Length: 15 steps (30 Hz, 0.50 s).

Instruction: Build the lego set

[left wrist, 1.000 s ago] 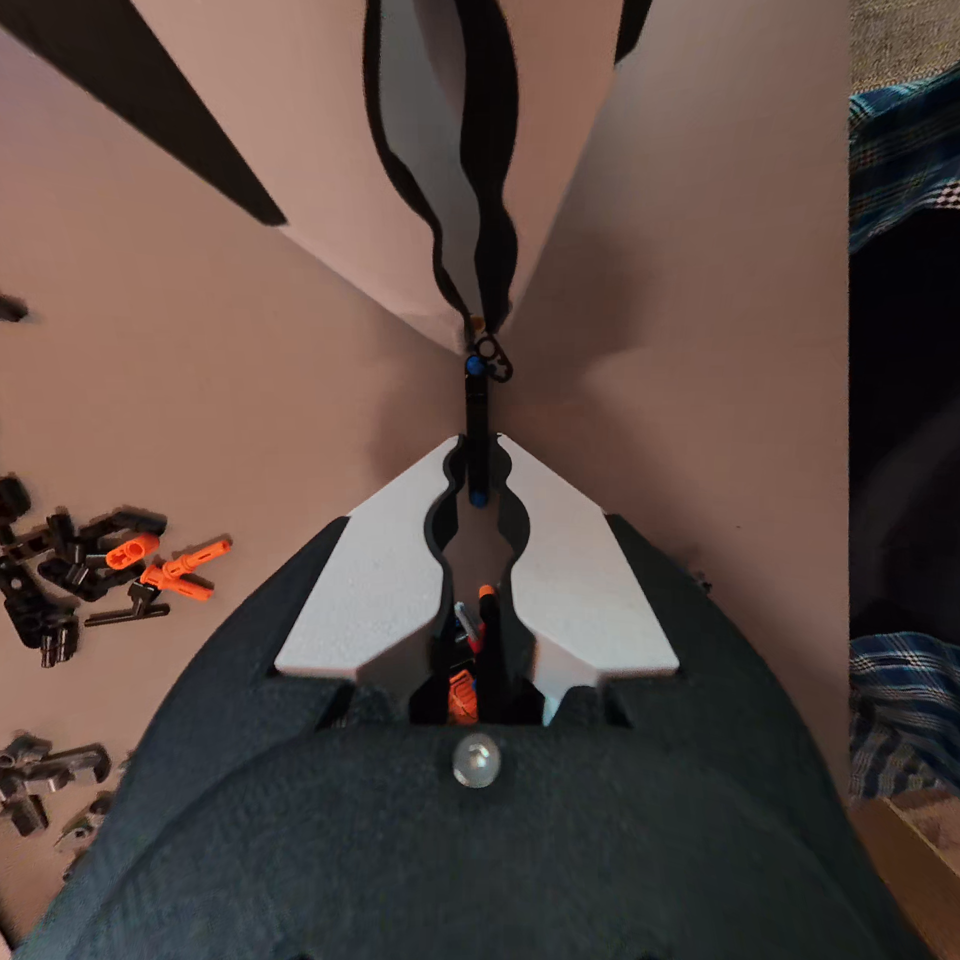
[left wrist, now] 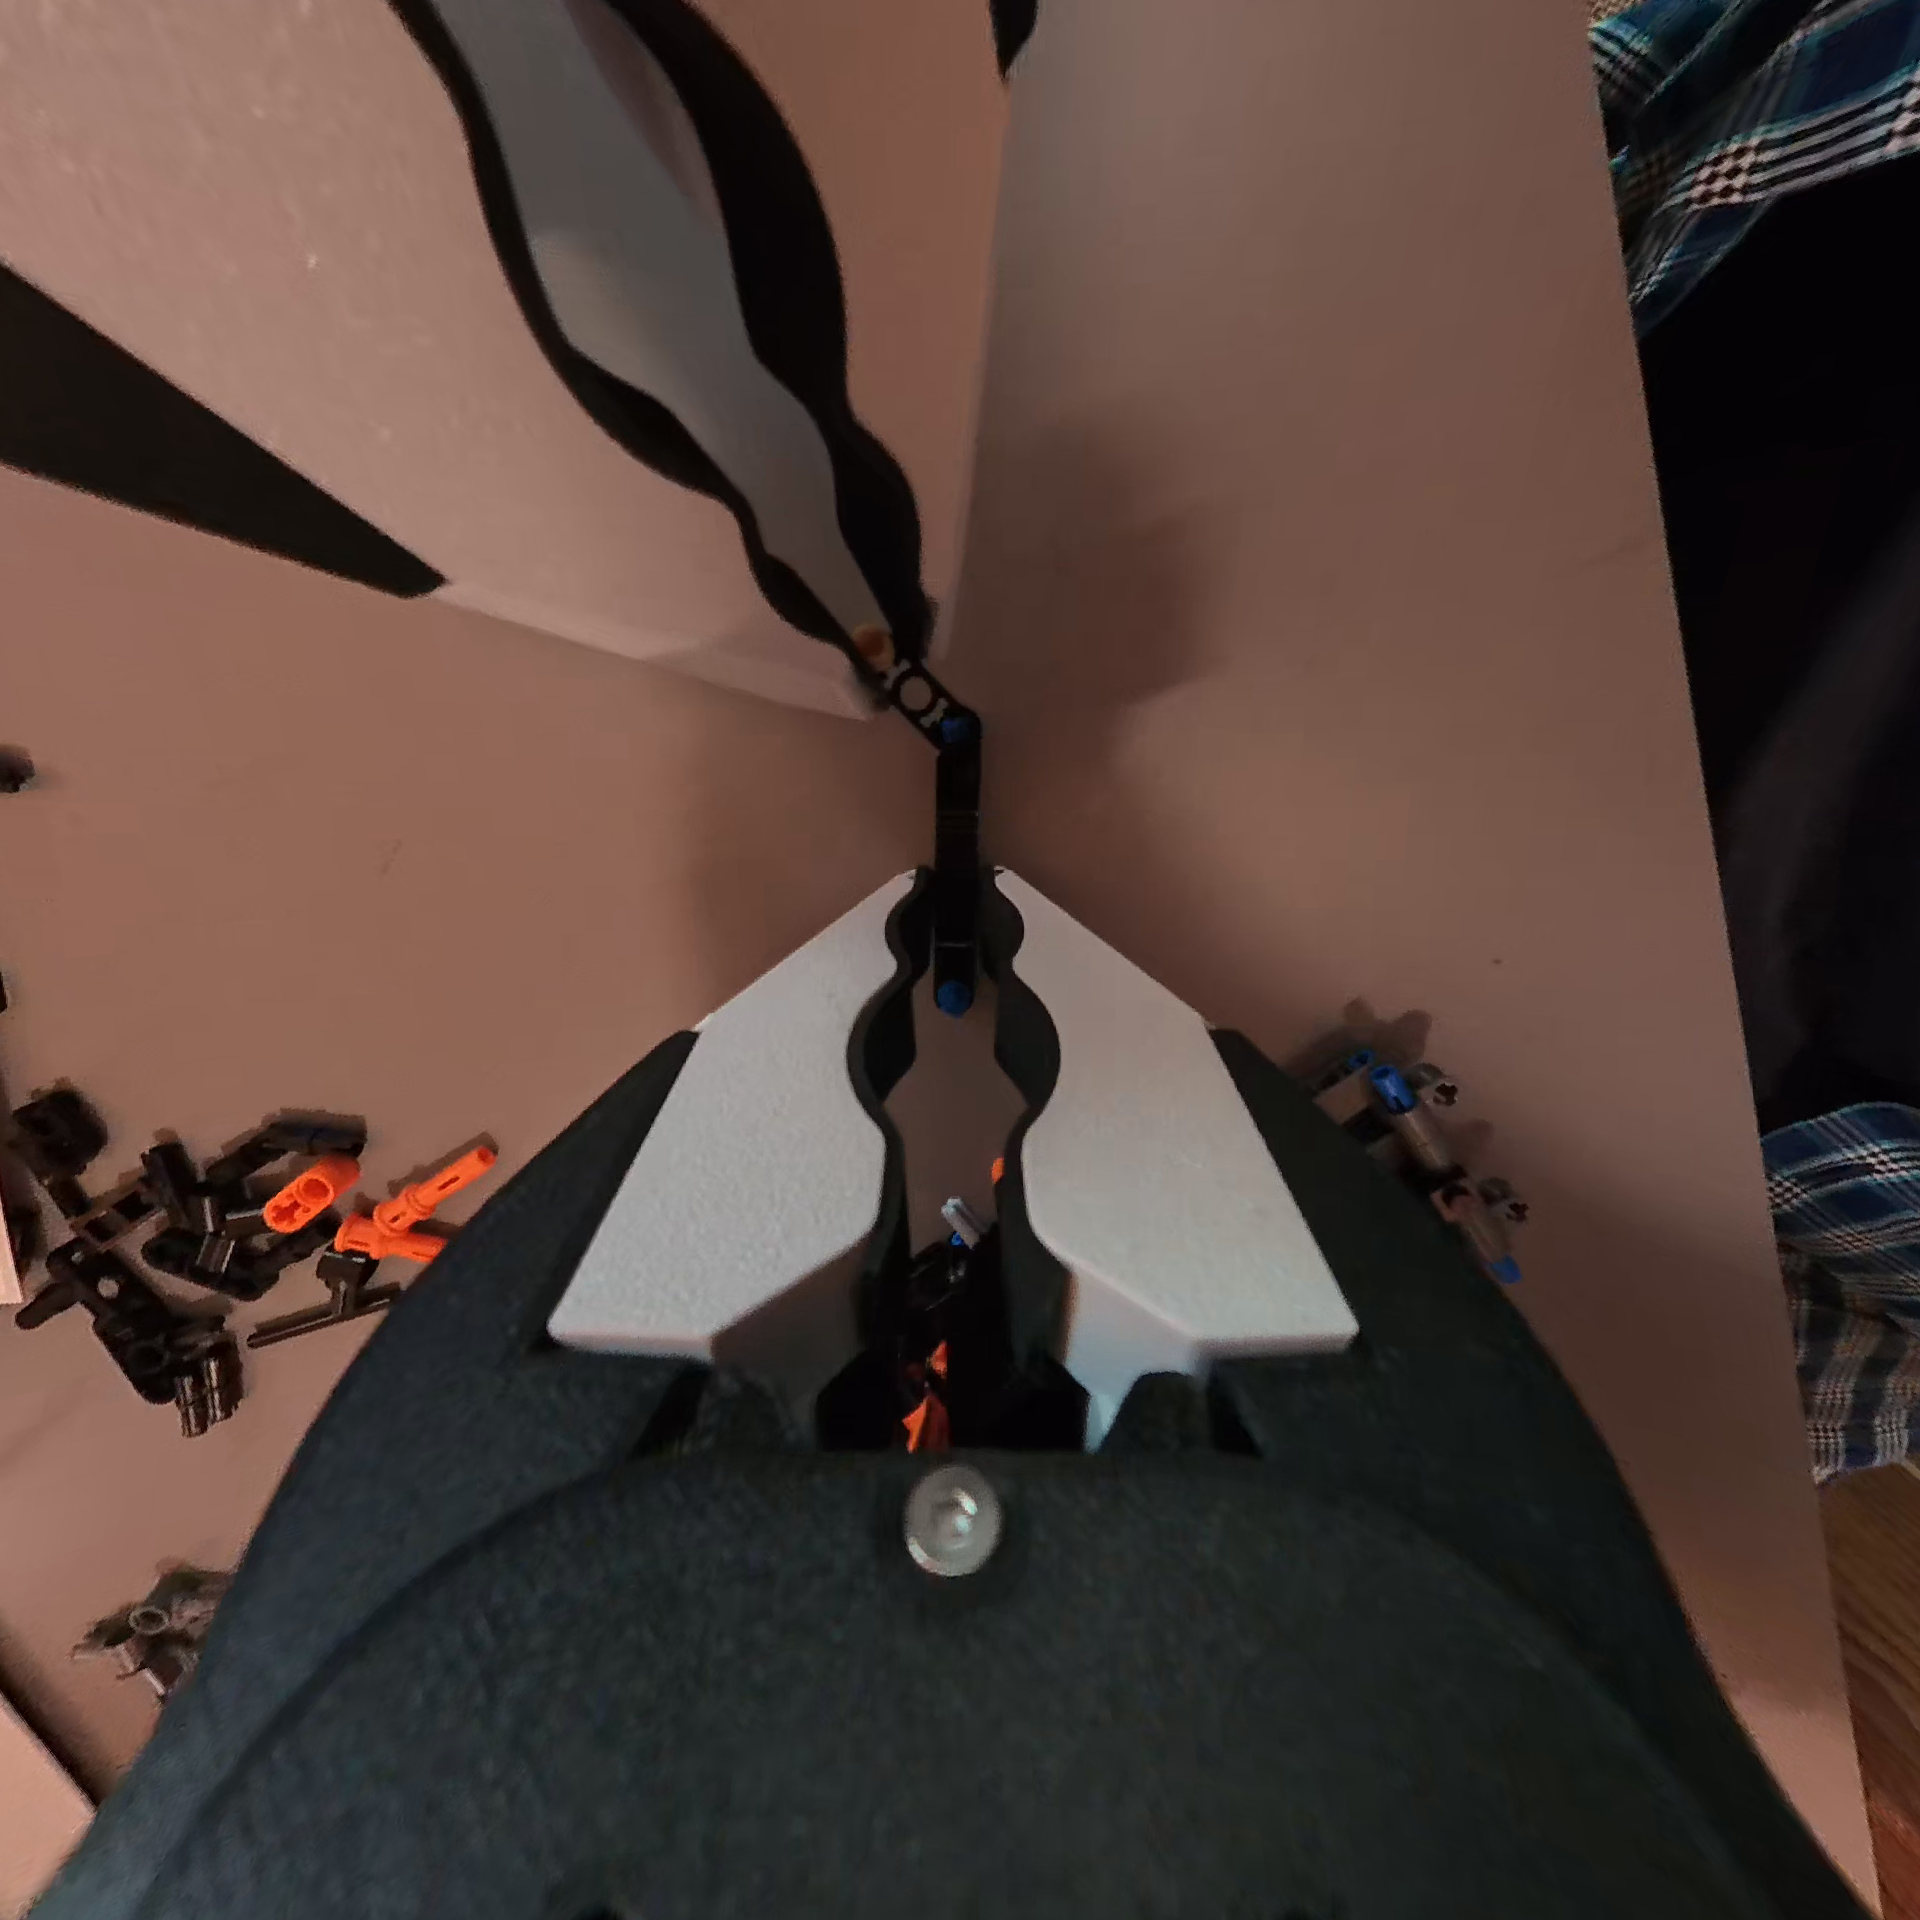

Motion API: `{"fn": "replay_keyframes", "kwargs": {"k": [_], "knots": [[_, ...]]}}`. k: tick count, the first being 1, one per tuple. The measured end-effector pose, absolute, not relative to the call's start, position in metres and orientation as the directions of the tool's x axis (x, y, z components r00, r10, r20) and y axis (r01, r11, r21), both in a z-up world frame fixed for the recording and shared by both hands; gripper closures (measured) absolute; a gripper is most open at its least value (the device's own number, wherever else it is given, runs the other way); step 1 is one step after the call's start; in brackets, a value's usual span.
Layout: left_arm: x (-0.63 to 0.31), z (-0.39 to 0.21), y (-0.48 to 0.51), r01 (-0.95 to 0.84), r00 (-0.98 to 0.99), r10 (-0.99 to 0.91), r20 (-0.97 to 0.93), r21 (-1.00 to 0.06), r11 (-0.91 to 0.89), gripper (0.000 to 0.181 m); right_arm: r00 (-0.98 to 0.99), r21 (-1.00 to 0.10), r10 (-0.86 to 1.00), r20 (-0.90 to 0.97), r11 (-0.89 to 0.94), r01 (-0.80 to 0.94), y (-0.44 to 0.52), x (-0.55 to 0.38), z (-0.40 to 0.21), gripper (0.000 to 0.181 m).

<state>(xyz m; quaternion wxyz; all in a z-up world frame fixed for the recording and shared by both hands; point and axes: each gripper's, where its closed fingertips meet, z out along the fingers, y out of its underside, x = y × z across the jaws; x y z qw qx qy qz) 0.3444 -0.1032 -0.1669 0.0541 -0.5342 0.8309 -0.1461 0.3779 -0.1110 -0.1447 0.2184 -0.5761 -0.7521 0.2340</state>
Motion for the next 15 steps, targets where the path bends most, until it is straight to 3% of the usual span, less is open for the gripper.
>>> {"fn": "replay_keyframes", "kwargs": {"k": [6,10,15], "knots": [[0.340,-0.153,-0.101,-0.866,-0.378,-0.926,0.026,-0.364,0.343,0.162,-0.238,-0.631,0.970,0.051,0.216,0.745,-0.111,0.378,-0.145,0.177],[0.344,-0.132,-0.104,-0.818,-0.340,-0.934,-0.112,-0.456,0.352,0.162,-0.249,-0.644,0.967,0.042,0.217,0.734,-0.114,0.378,-0.144,0.177],[0.348,-0.135,-0.115,-0.787,-0.303,-0.898,-0.319,-0.448,0.424,0.162,-0.277,-0.633,0.960,0.035,0.236,0.738,-0.113,0.377,-0.145,0.177]]}}
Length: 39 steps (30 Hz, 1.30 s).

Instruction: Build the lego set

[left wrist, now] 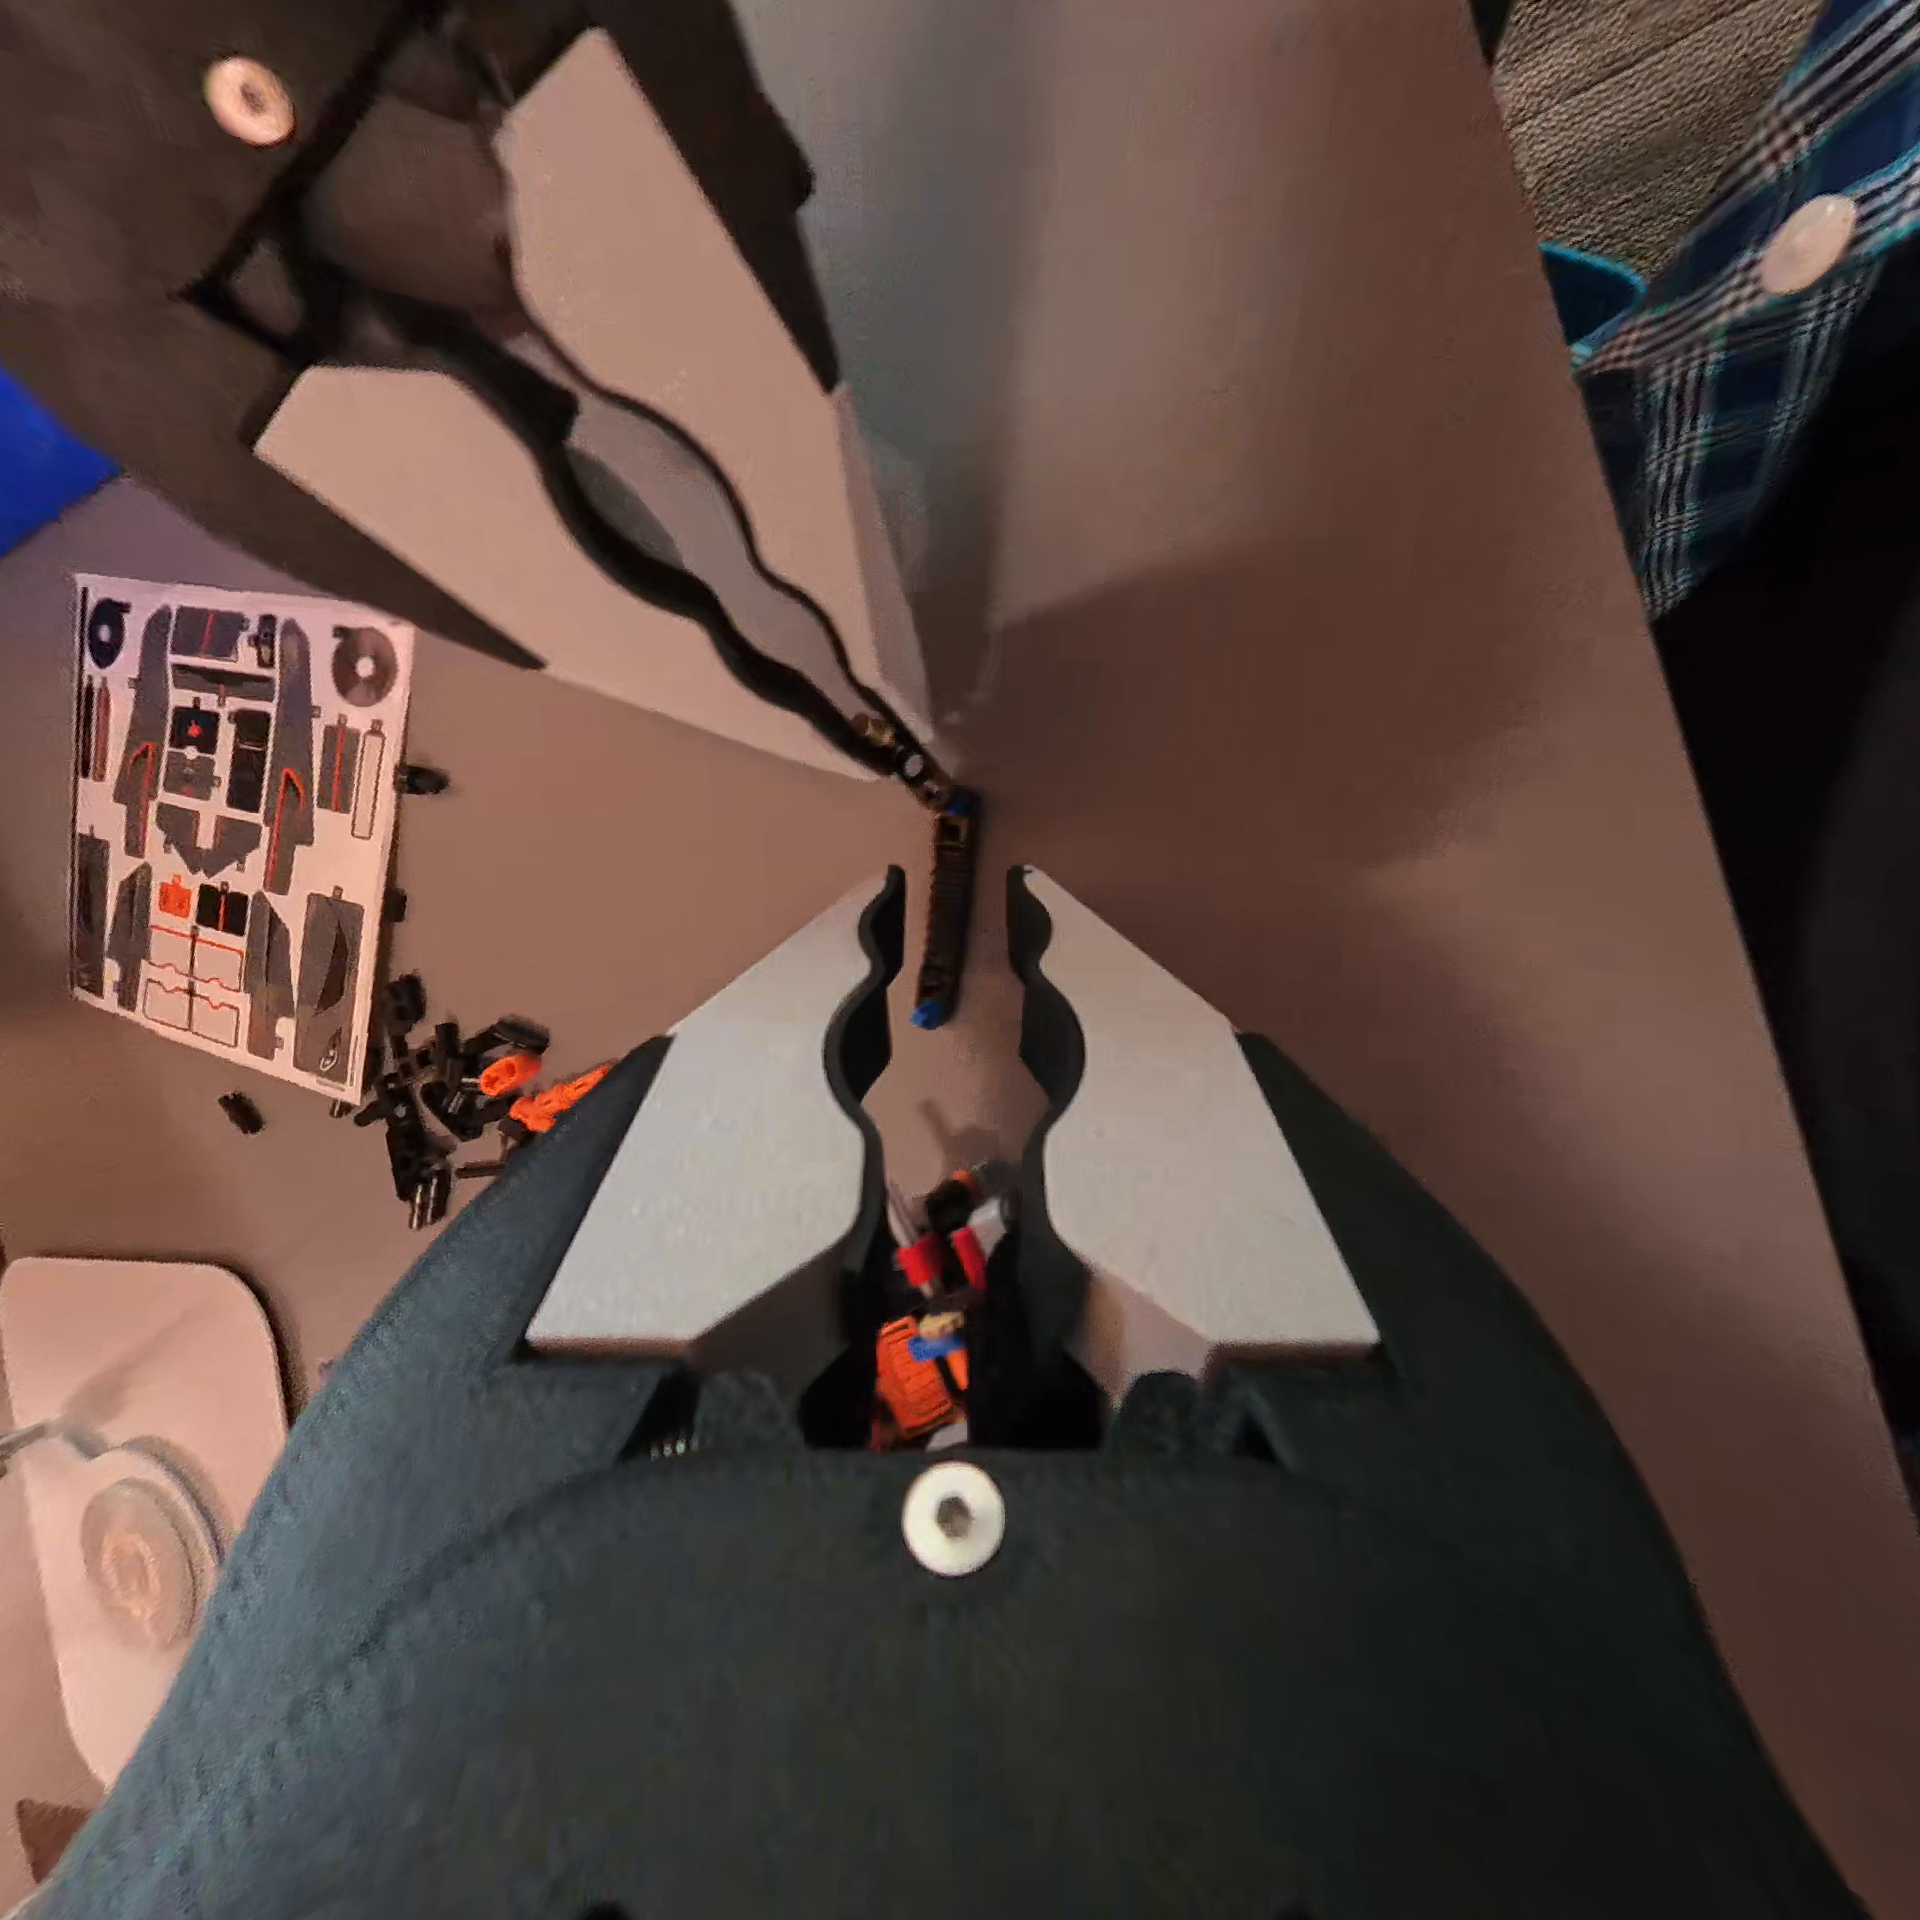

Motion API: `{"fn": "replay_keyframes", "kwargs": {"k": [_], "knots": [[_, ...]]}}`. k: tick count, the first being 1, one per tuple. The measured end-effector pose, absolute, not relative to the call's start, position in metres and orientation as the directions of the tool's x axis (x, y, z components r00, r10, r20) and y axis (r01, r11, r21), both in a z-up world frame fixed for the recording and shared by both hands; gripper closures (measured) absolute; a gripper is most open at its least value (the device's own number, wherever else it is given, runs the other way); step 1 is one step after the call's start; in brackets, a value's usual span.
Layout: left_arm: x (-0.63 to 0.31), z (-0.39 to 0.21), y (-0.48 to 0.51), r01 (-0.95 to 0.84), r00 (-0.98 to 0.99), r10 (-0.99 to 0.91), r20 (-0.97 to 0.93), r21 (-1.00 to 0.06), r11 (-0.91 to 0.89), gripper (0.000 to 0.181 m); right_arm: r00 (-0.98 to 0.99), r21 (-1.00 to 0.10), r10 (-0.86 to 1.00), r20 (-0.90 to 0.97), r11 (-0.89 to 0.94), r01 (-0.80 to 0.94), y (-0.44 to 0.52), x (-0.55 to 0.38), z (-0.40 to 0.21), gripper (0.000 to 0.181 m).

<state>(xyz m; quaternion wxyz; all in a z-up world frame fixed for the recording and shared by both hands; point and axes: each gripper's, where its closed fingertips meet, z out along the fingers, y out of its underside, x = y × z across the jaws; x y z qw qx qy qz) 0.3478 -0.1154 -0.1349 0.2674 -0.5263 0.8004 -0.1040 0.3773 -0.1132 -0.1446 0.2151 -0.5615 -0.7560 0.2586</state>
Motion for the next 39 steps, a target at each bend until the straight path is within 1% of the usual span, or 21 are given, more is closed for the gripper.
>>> {"fn": "replay_keyframes", "kwargs": {"k": [6,10,16,20,27,33,39], "knots": [[0.352,-0.145,-0.122,-0.780,-0.279,-0.843,-0.460,-0.404,0.478,0.160,-0.310,-0.605,0.950,0.034,0.266,0.751,-0.112,0.376,-0.145,0.177],[0.355,-0.150,-0.123,-0.785,-0.278,-0.824,-0.494,-0.378,0.491,0.158,-0.326,-0.597,0.945,0.026,0.276,0.753,-0.112,0.377,-0.145,0.177],[0.358,-0.150,-0.125,-0.783,-0.268,-0.820,-0.506,-0.382,0.491,0.157,-0.352,-0.588,0.936,0.017,0.294,0.754,-0.113,0.378,-0.145,0.177],[0.357,-0.155,-0.125,-0.786,-0.287,-0.801,-0.525,-0.350,0.511,0.157,-0.368,-0.581,0.930,0.014,0.308,0.754,-0.113,0.378,-0.146,0.177],[0.355,-0.159,-0.128,-0.791,-0.293,-0.801,-0.521,-0.339,0.510,0.158,-0.395,-0.567,0.918,0.021,0.337,0.752,-0.115,0.378,-0.146,0.177],[0.355,-0.146,-0.127,-0.777,-0.249,-0.809,-0.533,-0.388,0.495,0.159,-0.398,-0.556,0.917,0.028,0.345,0.756,-0.115,0.378,-0.146,0.177],[0.357,-0.152,-0.126,-0.782,-0.270,-0.803,-0.532,-0.365,0.505,0.159,-0.396,-0.553,0.918,0.033,0.347,0.758,-0.115,0.378,-0.146,0.177]]}}
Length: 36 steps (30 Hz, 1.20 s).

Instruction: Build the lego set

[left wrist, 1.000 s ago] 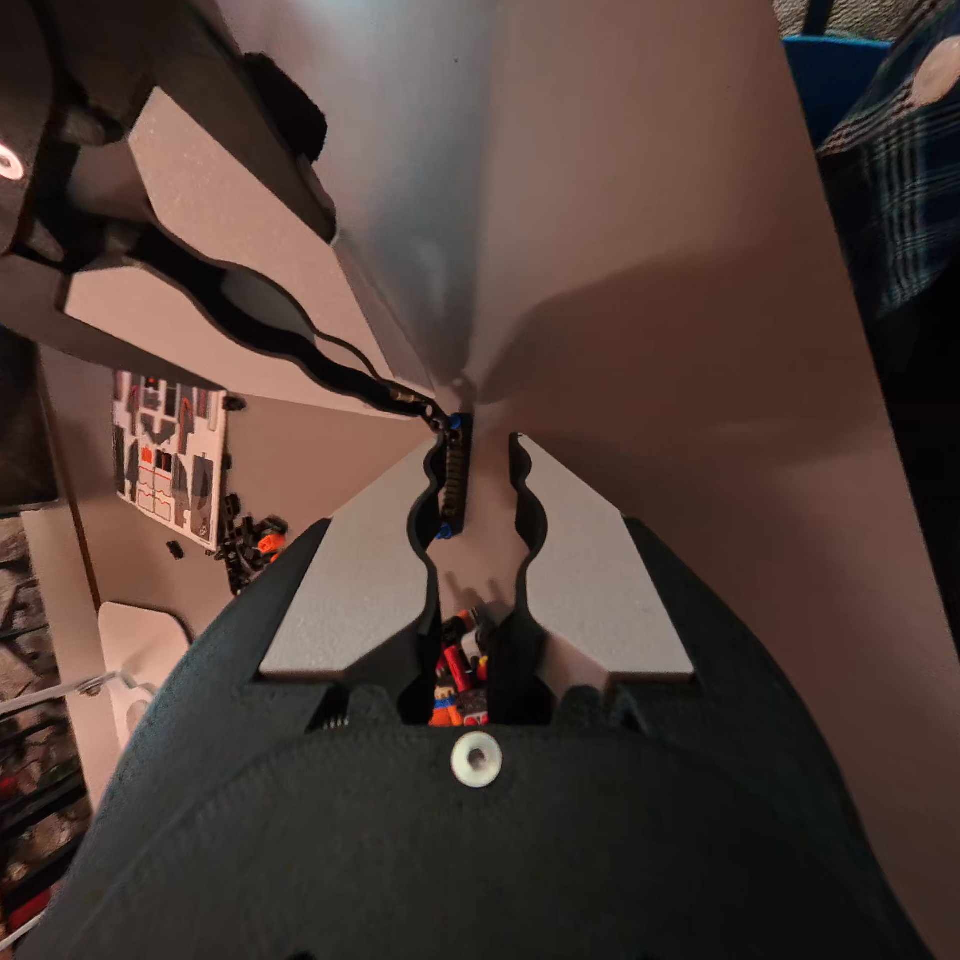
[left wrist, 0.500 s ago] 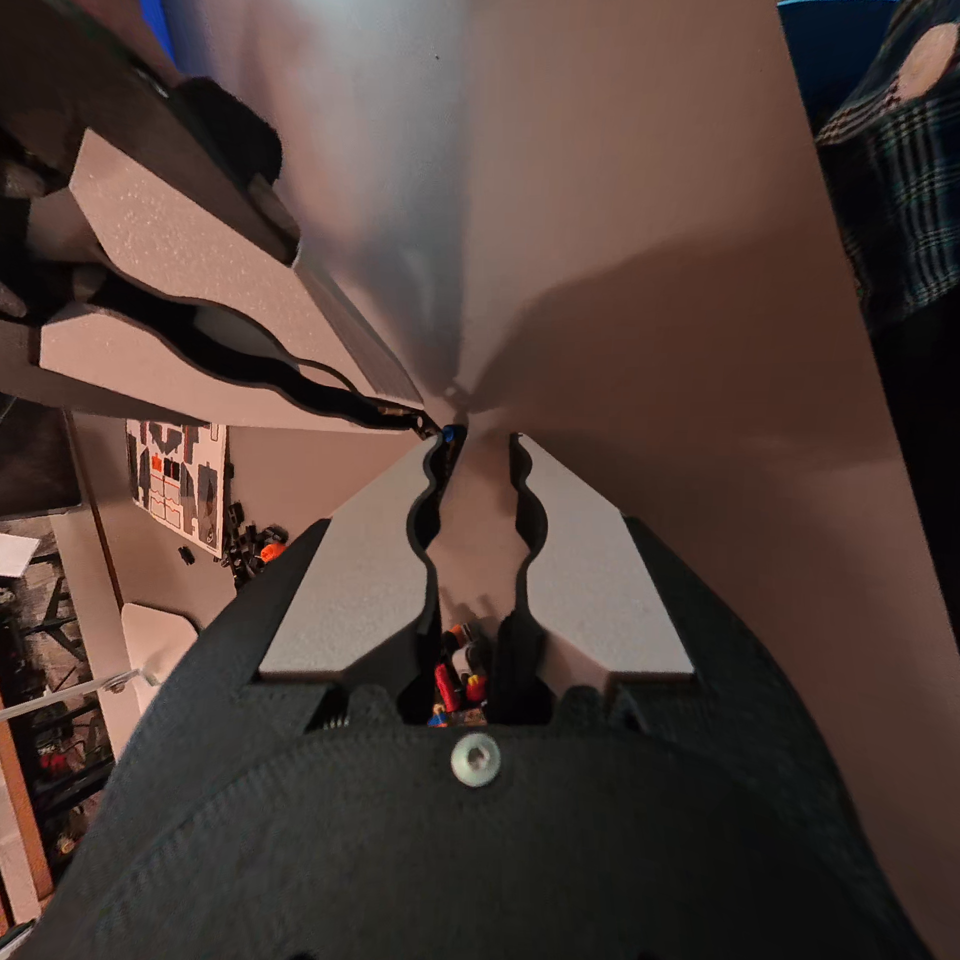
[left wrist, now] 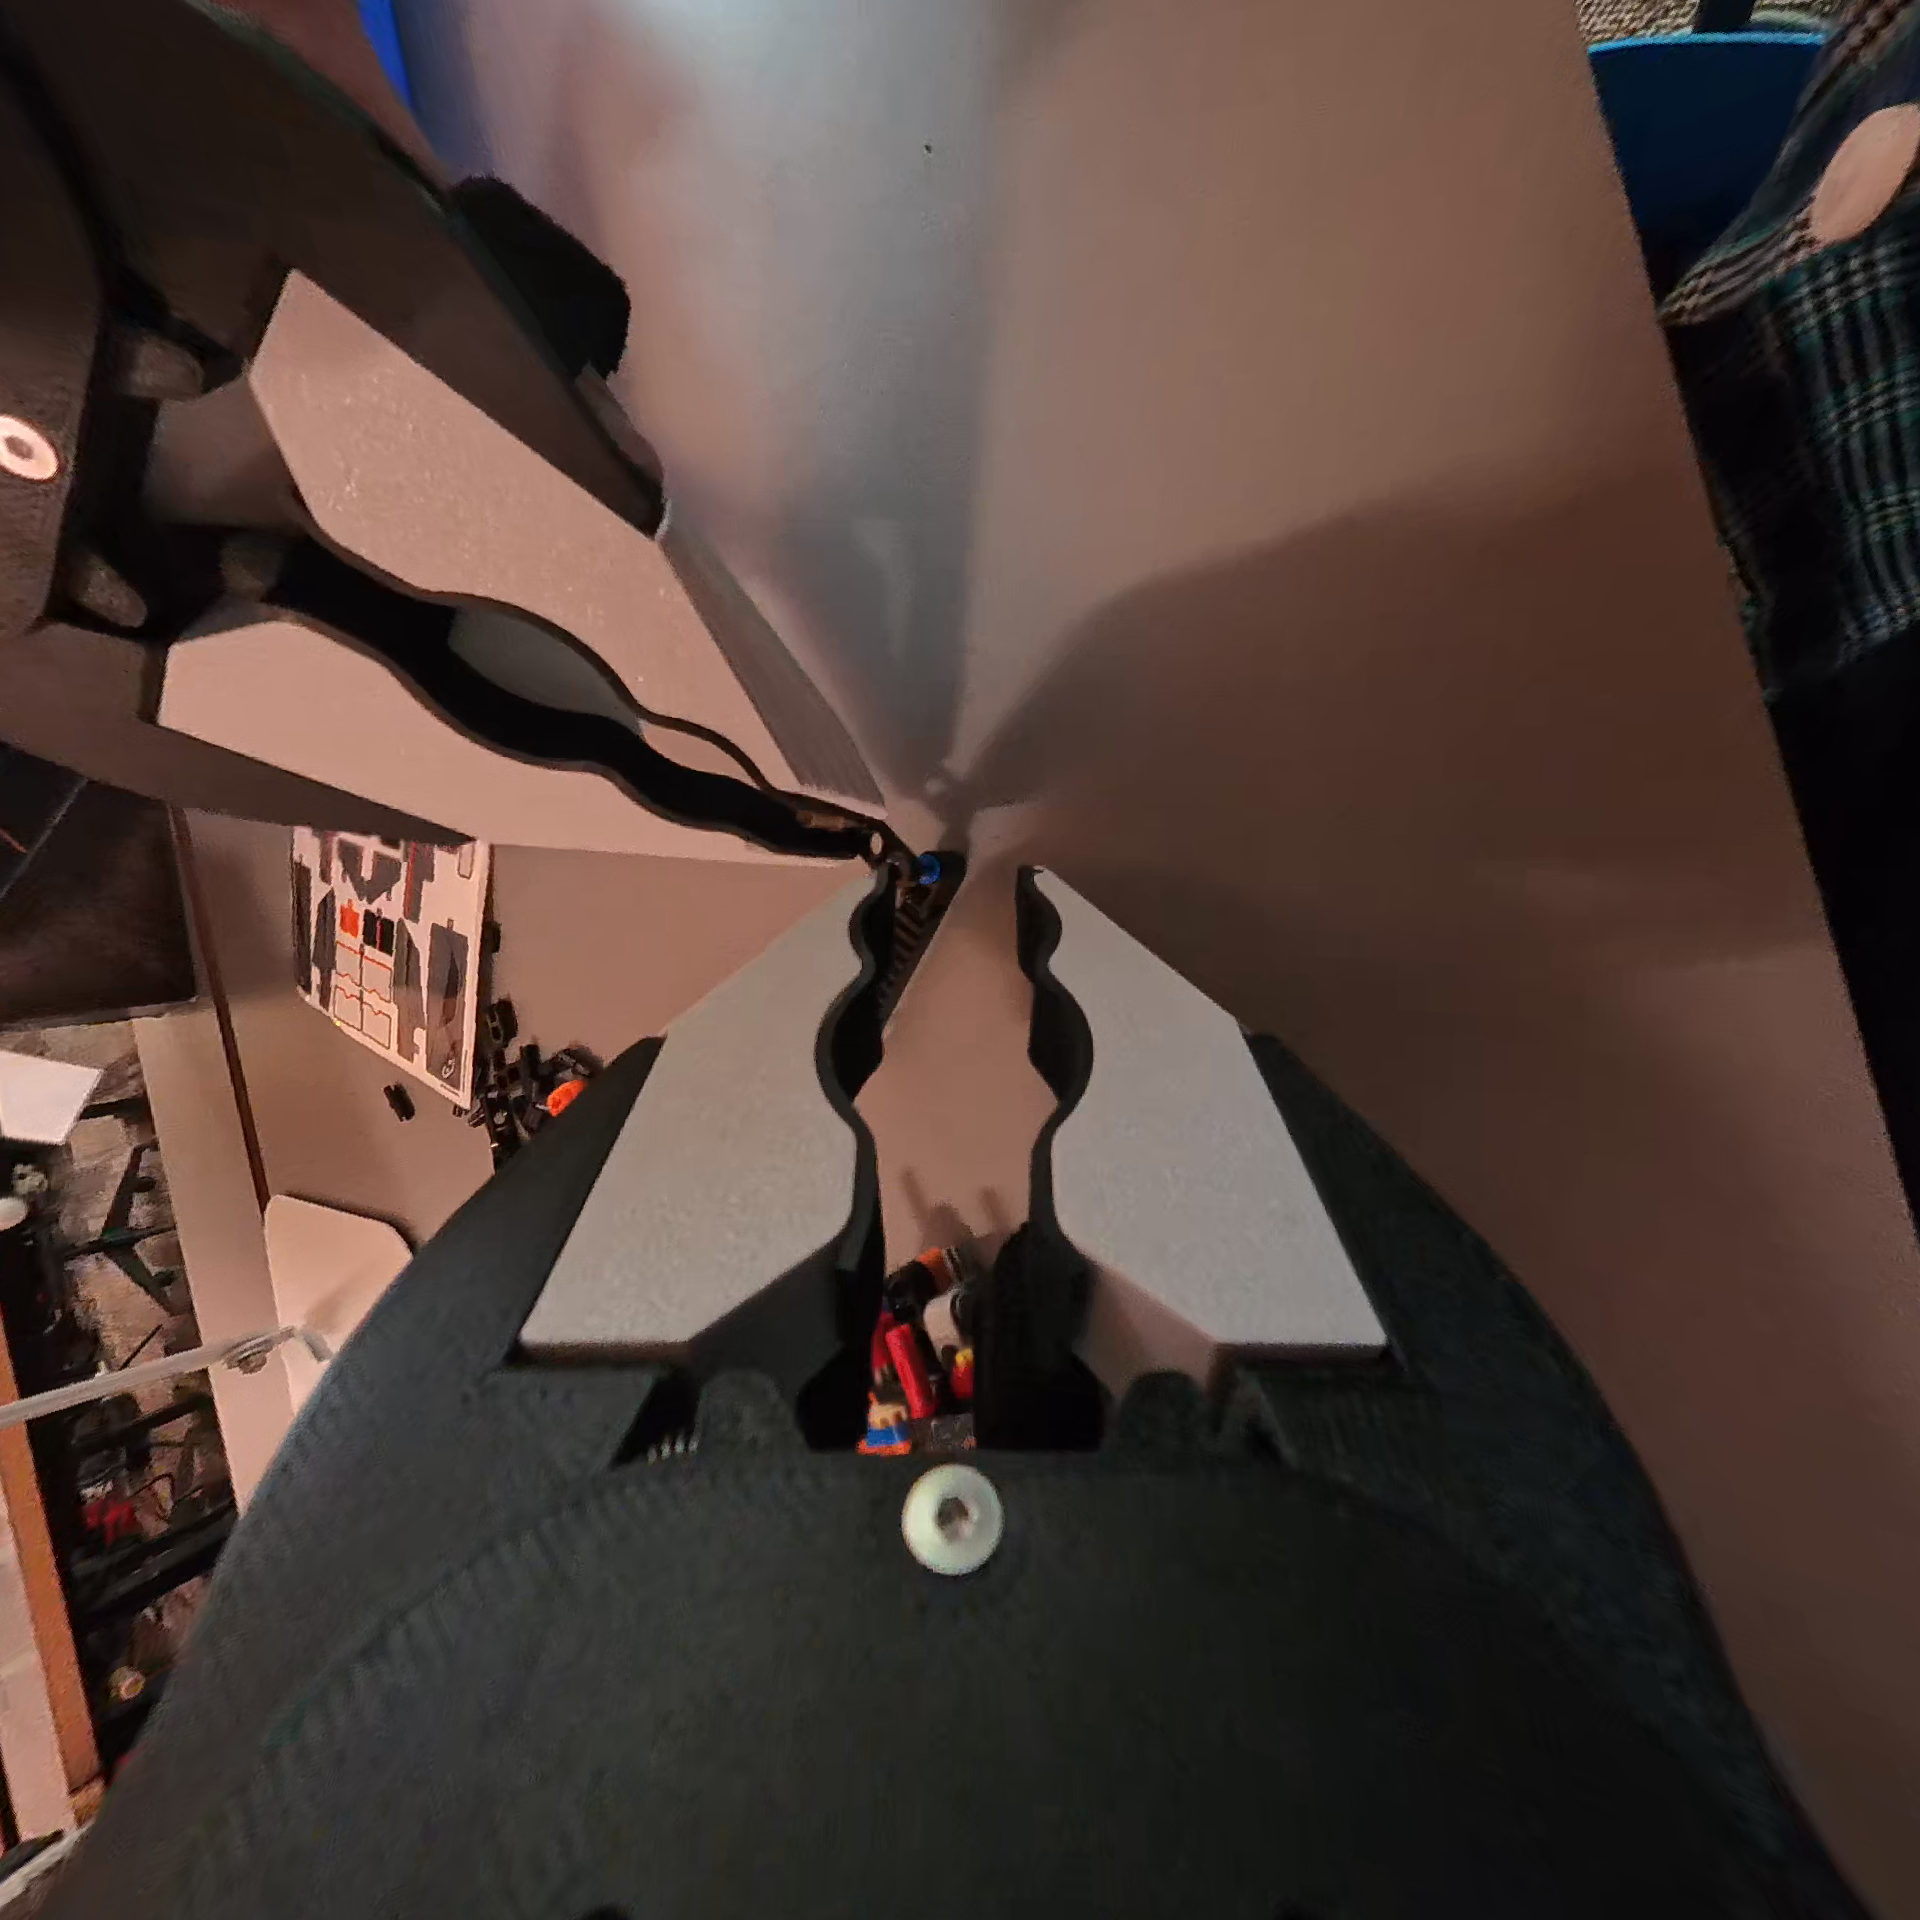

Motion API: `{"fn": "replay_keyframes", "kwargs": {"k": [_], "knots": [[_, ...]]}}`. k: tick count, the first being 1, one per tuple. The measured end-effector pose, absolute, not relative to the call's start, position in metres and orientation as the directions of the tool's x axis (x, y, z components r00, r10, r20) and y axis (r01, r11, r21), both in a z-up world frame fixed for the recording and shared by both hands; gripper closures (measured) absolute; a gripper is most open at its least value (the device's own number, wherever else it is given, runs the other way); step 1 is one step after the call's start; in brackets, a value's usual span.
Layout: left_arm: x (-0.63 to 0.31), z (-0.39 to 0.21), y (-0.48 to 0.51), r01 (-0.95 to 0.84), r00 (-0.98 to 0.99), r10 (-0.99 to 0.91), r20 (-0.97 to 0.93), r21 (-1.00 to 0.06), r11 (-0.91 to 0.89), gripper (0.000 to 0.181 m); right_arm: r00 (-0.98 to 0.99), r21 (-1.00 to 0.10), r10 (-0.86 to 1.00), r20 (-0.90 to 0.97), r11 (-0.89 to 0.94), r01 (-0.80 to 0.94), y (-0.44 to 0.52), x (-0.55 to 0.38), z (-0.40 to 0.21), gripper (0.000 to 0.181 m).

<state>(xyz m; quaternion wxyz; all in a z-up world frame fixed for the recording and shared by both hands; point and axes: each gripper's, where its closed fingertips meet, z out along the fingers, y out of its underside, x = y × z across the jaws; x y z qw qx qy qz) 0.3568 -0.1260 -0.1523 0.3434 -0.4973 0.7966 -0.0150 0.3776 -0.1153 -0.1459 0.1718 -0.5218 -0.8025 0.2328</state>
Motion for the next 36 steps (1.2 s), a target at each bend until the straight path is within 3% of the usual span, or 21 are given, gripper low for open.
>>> {"fn": "replay_keyframes", "kwargs": {"k": [17,18,19,30,36], "knots": [[0.360,-0.153,-0.127,-0.792,-0.269,-0.813,-0.517,-0.361,0.492,0.168,-0.382,-0.540,0.924,0.032,0.338,0.771,-0.117,0.378,-0.153,0.177],[0.357,-0.158,-0.131,-0.800,-0.293,-0.823,-0.487,-0.346,0.490,0.180,-0.385,-0.546,0.922,0.028,0.337,0.767,-0.118,0.377,-0.152,0.177],[0.354,-0.165,-0.131,-0.815,-0.299,-0.827,-0.475,-0.324,0.481,0.181,-0.386,-0.551,0.922,0.026,0.336,0.764,-0.119,0.376,-0.151,0.177],[0.355,-0.142,-0.131,-0.778,-0.247,-0.808,-0.535,-0.387,0.494,0.175,-0.377,-0.532,0.925,0.045,0.341,0.775,-0.119,0.376,-0.150,0.177],[0.348,-0.152,-0.129,-0.798,-0.245,-0.816,-0.524,-0.369,0.477,0.170,-0.335,-0.521,0.941,0.050,0.311,0.795,-0.117,0.378,-0.146,0.177]]}}
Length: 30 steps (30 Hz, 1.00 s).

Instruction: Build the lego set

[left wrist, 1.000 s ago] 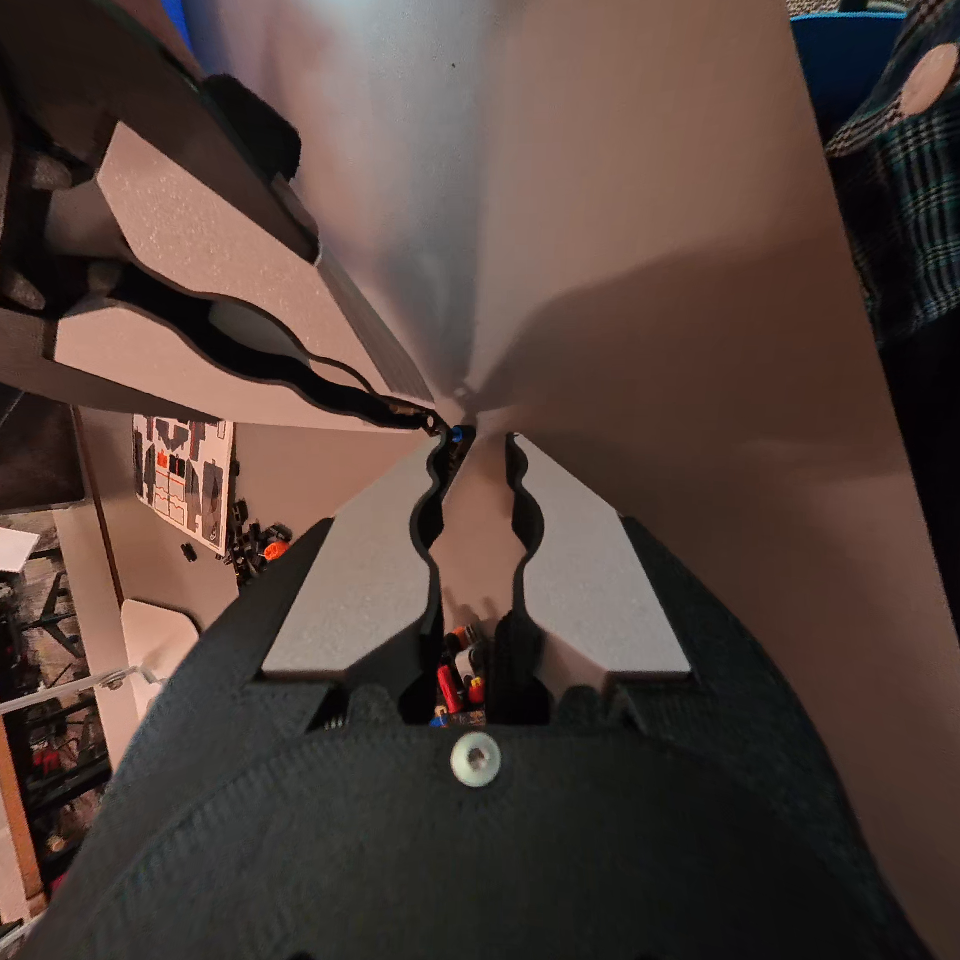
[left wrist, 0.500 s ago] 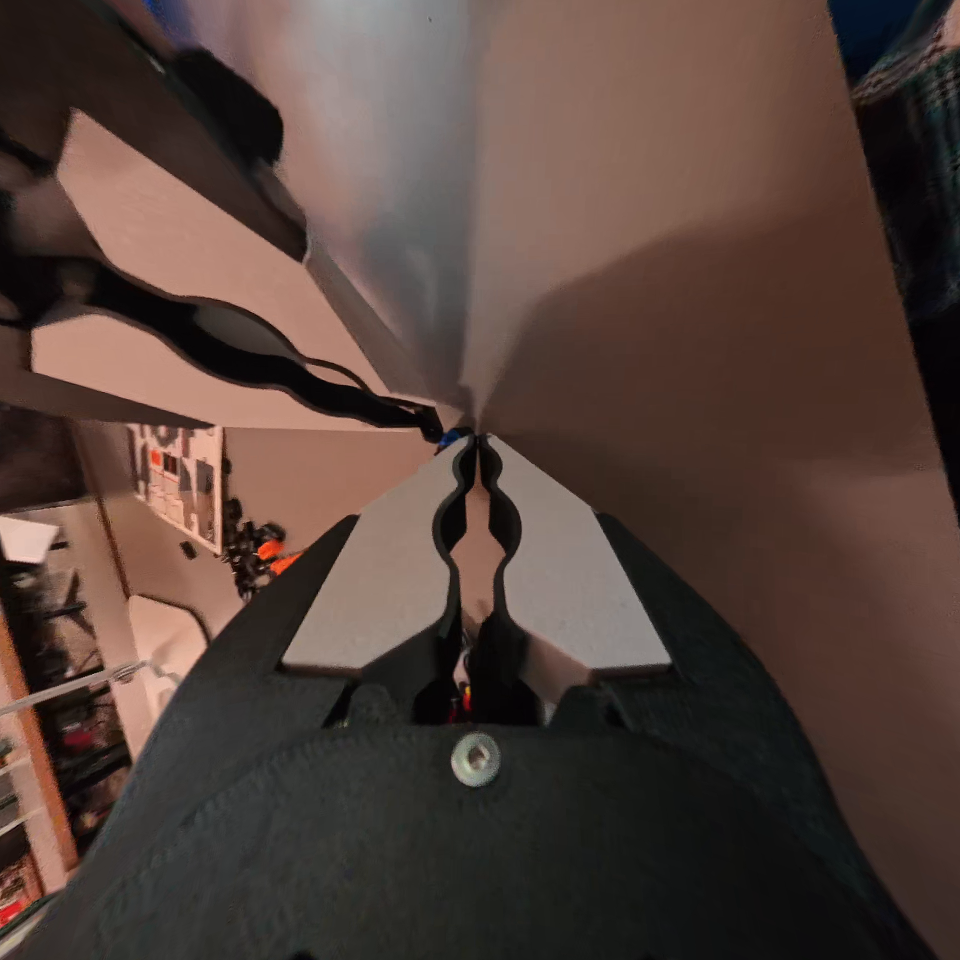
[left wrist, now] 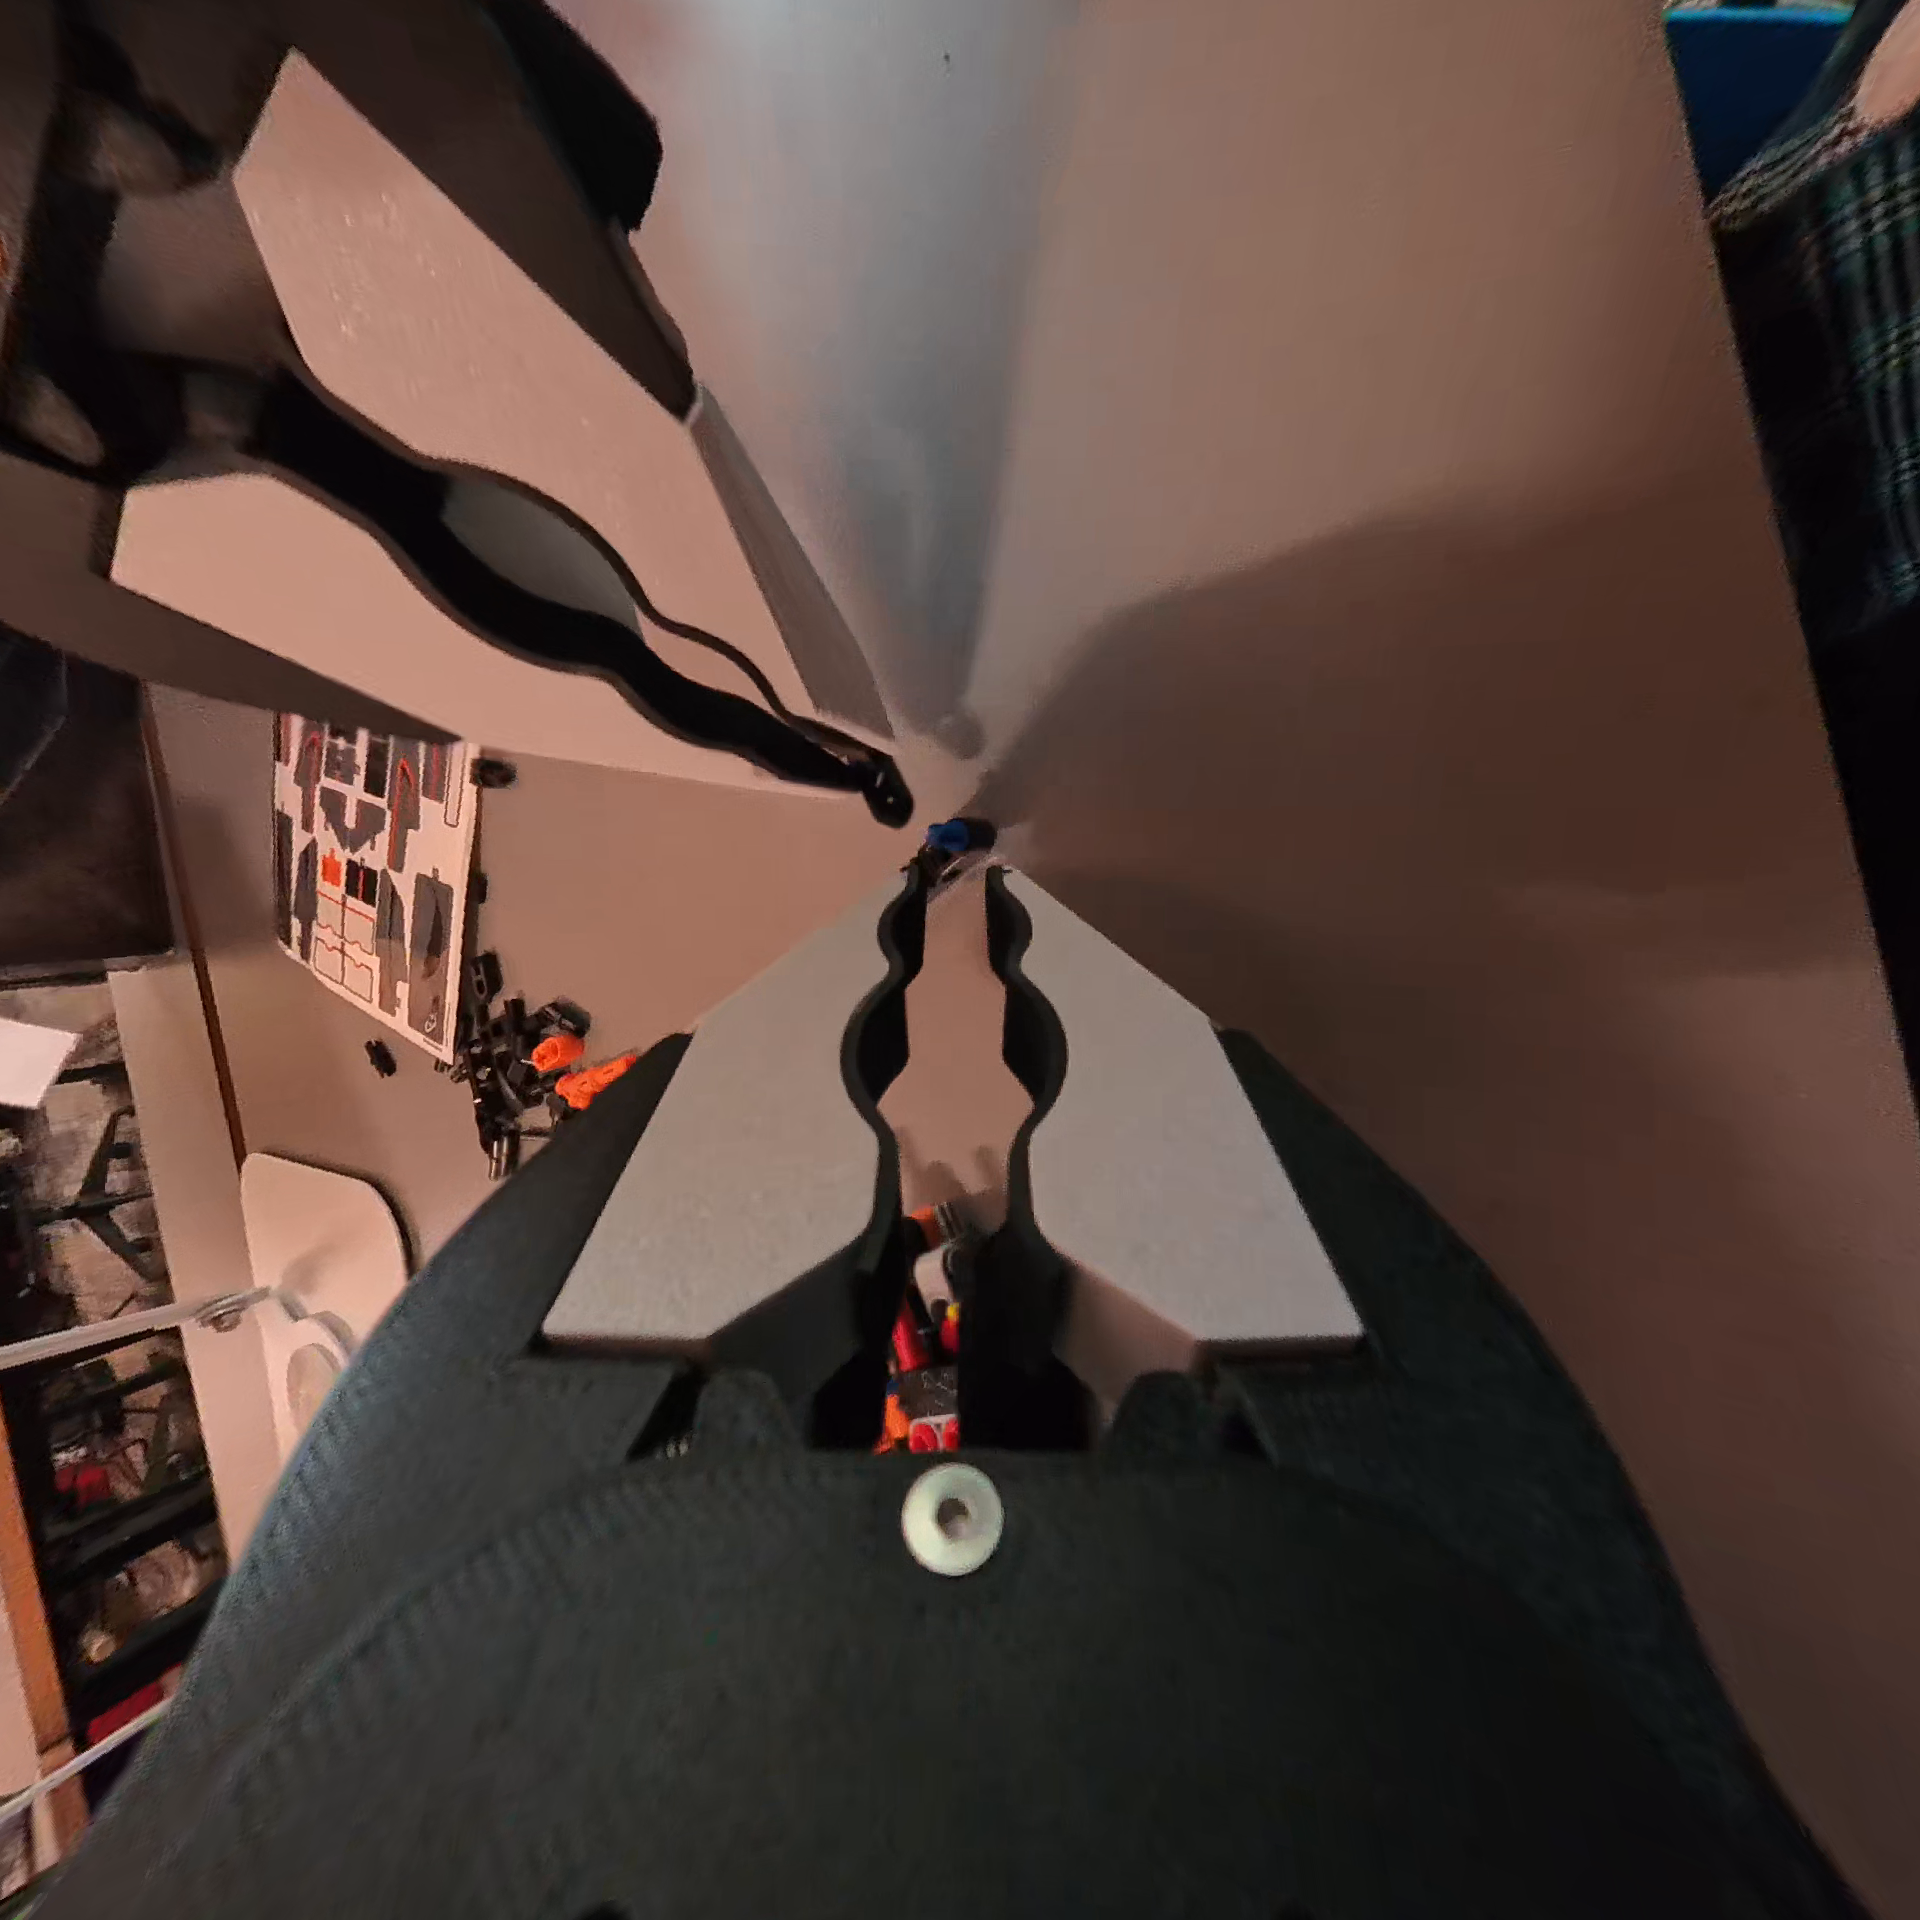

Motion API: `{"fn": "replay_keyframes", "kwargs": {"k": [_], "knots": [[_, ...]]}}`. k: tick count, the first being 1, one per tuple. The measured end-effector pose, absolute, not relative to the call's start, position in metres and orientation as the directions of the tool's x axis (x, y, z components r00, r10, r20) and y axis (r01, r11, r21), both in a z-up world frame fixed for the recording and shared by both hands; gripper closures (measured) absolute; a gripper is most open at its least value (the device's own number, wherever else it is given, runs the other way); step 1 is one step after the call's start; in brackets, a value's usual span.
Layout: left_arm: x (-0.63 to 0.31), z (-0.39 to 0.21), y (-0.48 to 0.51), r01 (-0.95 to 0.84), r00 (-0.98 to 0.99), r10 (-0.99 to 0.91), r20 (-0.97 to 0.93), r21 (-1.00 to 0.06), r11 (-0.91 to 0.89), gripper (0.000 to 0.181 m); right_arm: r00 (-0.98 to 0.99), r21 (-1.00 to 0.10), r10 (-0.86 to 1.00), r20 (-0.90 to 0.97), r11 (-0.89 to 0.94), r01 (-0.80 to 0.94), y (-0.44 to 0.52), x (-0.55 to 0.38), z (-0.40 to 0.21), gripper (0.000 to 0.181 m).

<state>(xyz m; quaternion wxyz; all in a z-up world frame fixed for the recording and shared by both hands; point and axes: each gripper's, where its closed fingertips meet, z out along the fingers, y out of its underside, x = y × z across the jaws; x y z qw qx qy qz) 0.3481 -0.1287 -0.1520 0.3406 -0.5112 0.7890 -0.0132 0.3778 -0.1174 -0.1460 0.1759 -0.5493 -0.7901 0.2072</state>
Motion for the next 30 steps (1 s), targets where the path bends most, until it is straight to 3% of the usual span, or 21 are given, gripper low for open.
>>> {"fn": "replay_keyframes", "kwargs": {"k": [10,16,30], "knots": [[0.349,-0.156,-0.126,-0.810,-0.245,-0.833,-0.496,-0.368,0.457,0.166,-0.215,-0.484,0.977,0.002,0.189,0.854,-0.127,0.389,-0.160,0.177],[0.349,-0.161,-0.125,-0.818,-0.247,-0.838,-0.486,-0.359,0.449,0.167,-0.203,-0.536,0.979,0.008,0.176,0.826,-0.131,0.385,-0.158,0.167],[0.351,-0.162,-0.126,-0.838,-0.192,-0.861,-0.470,-0.378,0.393,0.170,-0.062,-0.590,0.997,-0.054,0.018,0.808,-0.129,0.379,-0.158,0.177]]}}
